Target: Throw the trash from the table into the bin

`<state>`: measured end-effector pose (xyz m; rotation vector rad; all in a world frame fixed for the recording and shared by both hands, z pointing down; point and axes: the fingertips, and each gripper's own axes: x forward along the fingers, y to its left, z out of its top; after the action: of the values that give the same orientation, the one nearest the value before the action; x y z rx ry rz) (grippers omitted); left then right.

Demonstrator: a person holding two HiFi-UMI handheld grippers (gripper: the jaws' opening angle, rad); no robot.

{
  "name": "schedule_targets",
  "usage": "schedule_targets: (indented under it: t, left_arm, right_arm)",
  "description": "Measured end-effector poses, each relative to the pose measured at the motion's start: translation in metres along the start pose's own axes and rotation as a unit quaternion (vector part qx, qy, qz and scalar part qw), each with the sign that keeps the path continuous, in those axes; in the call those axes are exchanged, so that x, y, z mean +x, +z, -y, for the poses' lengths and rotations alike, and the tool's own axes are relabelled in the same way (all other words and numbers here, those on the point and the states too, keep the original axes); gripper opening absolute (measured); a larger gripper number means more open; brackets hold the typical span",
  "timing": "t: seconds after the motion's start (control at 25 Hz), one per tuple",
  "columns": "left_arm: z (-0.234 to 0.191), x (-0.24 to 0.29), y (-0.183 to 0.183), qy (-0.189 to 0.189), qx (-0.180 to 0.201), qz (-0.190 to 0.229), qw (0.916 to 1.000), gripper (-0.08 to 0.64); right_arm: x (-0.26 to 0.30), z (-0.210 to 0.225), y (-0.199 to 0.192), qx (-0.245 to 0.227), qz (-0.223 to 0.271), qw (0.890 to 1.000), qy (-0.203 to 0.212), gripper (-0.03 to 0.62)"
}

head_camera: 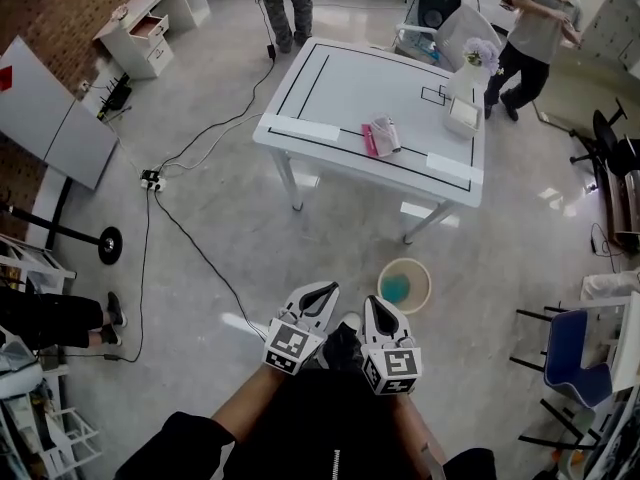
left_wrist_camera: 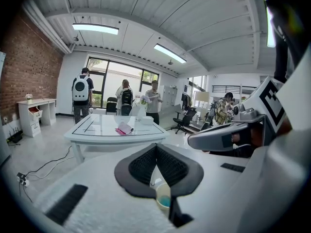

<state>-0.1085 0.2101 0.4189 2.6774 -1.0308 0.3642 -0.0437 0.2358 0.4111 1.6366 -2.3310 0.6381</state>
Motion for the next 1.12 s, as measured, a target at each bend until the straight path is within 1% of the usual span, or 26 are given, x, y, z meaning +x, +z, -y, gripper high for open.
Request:
schedule_targets:
  t: [0.44,0.68,0.88,1.0,1.12]
  left_arm:
    - [-0.003,0.041,0.021,0.011,0.001,0.003,0.9999,0.008]
    - [-0.005,0.053,0.026,0.013,-0.001,0.000,0.9999,0.008]
    - [-0.018,0.060,0.031,0.013,-0.002,-0.002,0.9999,0.008]
    - [-0.032,0.071,0.037,0.007,0.000,0.000,1.0000,0.008]
    - [-0.047,0.084,0.043,-0.008,0.000,0.000,1.0000,0.008]
  right_arm:
    - [0.016,0.038,0.018,-0.005,-0.001,1.000,0.012,0.008]
    - [0.024,0.048,0.025,-0.002,-0.005,1.000,0.017,0.008]
    - [0.040,0.046,0.031,0.000,-0.008,1.000,0.021,0.008]
    - [0.057,0.048,0.039,0.003,-0.006,1.000,0.016,0.009]
    - [0.074,0.050,0.050,0.008,-0.009,1.000,0.005,0.009]
